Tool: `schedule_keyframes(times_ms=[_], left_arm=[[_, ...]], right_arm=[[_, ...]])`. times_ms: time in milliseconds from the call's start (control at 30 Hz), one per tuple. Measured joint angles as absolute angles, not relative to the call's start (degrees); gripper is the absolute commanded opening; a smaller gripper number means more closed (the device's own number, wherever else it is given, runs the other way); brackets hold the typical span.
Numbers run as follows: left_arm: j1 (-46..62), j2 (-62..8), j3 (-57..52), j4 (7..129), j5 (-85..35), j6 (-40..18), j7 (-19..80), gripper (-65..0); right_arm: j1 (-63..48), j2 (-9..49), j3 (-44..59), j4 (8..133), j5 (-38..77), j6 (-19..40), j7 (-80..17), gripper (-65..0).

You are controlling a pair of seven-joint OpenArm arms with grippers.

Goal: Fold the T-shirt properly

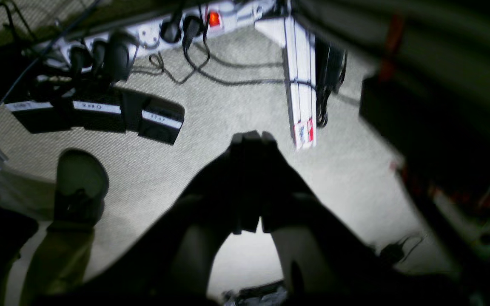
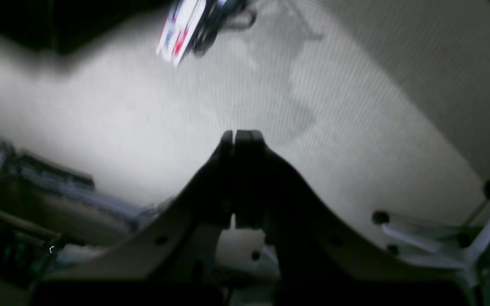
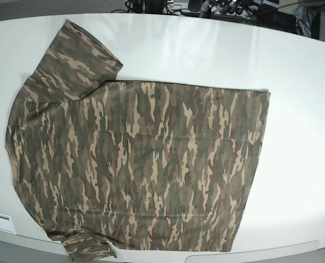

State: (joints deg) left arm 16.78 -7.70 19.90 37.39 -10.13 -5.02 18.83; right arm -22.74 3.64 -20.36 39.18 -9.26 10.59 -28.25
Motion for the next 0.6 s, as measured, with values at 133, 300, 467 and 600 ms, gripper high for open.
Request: schedule_keyframes(times_ms=[133, 300, 467, 600], left_arm=[[24.32, -10.46, 19.92, 46.46, -10.90, -9.47, 21.96, -65.0], [34.52, -16.08, 19.94, 61.67, -14.04, -10.68, 24.01, -65.0], [44.80, -23.27, 19.88, 79.75, -13.52, -10.31, 26.13, -65.0], [51.88, -28.80, 19.92, 94.56, -10.57, -10.48, 29.71, -65.0]], right_arm=[[-28.80, 4.64, -20.34, 49.87, -9.17, 12.29, -35.42, -65.0], [-38.19, 7.03, -20.23, 65.21, -9.23, 12.32, -39.48, -65.0], [-49.10, 9.80, -20.18, 81.12, -9.26, 12.75, -40.03, -65.0], [-56.80, 12.69, -20.18, 94.04, -9.37, 12.45, -41.56, -65.0]])
